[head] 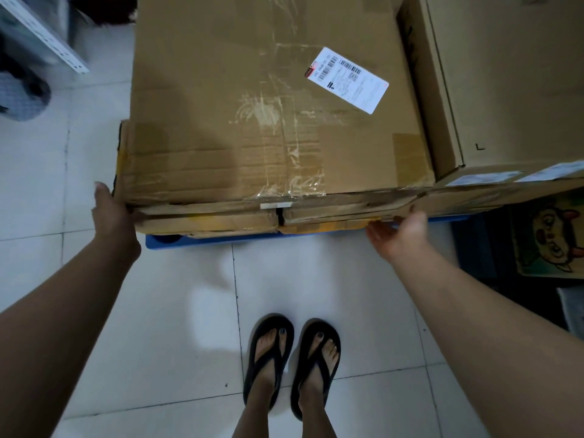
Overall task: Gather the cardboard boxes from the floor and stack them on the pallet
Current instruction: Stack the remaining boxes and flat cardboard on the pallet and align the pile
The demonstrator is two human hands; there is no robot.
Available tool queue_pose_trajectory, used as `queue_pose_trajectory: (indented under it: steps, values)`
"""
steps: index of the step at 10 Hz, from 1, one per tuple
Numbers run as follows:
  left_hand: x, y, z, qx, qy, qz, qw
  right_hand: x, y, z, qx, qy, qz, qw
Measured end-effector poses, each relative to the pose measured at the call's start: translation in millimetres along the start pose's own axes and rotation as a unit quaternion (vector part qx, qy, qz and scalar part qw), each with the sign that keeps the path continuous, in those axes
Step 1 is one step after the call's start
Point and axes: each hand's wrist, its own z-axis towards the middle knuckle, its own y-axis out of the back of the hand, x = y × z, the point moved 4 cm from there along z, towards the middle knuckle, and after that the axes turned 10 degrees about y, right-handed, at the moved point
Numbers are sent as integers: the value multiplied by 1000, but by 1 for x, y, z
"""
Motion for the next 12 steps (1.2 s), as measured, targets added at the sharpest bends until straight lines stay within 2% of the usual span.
queue_pose_trajectory:
  steps: [1,2,3,4,5,7,8,9,10,11,12]
  values:
    - [7,0,18,75,76,-59,992,-26,-6,0,26,-58,-40,997]
    - [12,1,24,110,99,-92,985,-48,-22,-5,69,-100,-62,991]
    - [28,-4,24,101,113,-75,986,-68,-34,-17,105,-143,-94,980]
    - [32,-9,19,93,81,-75,990,-91,-51,-35,145,-181,-125,965]
    - [32,-11,13,109,84,-35,990,-115,-63,-50,173,-207,-131,954]
    - [37,-12,4,147,85,-107,980,-135,-32,-43,141,-209,-195,948]
    - [40,-7,1,118,84,-200,969,-131,-6,-20,91,-178,-223,954]
    - [68,7,13,93,143,-275,946,-131,14,7,50,-154,-209,964]
    - [109,12,34,67,209,-294,930,-135,19,32,24,-142,-127,981]
    - [149,-23,56,105,281,-260,918,-139,8,57,22,-134,-9,991]
    - [169,-80,61,204,300,-267,893,-142,-11,81,46,-134,52,989]
